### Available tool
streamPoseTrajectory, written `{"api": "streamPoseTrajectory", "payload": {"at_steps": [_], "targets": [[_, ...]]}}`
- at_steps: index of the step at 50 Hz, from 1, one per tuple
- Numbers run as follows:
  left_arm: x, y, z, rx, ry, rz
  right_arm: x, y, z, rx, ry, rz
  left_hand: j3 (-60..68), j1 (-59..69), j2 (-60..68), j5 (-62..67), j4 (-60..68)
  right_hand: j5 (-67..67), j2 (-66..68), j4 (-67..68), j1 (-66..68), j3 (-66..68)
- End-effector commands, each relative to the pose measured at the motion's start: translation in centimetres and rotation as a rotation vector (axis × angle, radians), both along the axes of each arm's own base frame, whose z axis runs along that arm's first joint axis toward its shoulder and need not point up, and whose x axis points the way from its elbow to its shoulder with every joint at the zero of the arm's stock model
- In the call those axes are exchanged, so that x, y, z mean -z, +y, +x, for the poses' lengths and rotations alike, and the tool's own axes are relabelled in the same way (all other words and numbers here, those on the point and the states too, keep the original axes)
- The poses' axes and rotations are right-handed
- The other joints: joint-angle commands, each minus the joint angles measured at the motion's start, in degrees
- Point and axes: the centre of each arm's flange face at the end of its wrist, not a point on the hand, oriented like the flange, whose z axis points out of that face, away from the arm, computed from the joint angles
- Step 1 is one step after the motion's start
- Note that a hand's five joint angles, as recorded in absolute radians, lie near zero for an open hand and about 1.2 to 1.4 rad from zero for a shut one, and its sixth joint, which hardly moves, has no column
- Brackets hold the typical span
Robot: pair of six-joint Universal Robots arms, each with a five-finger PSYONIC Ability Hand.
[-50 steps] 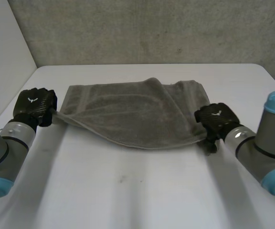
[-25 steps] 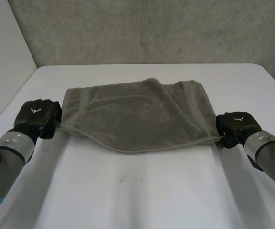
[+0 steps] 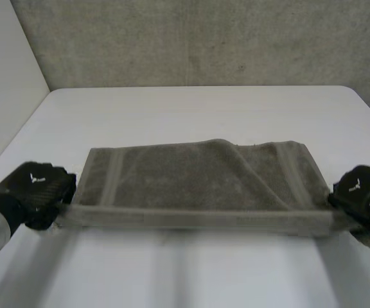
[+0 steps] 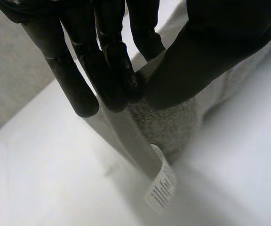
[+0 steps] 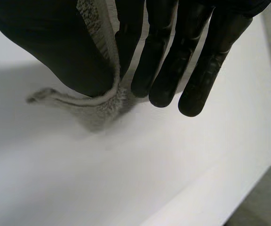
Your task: Fold the towel.
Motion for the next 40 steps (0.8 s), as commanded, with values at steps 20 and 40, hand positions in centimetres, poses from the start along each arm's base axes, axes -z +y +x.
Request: {"api": "streamPoseTrajectory", "payload": {"at_steps": [20,40], "targets": [[5.0,-18.1,-7.5,0.004,0.081,-0.337,6.9,-15.4,7.5,-0.068,-0.072,-0.564,10.27,12.27,10.21,10.76,10.19,13.74,12.3,11.57,23.7,12.07],[9.4,-22.8,-8.9,-0.036,0.071,-0.359,11.3,-19.7,9.4,-0.155,-0.125,-0.617,10.27,12.27,10.21,10.76,10.19,13.74,12.3,11.57,23.7,12.07]]}}
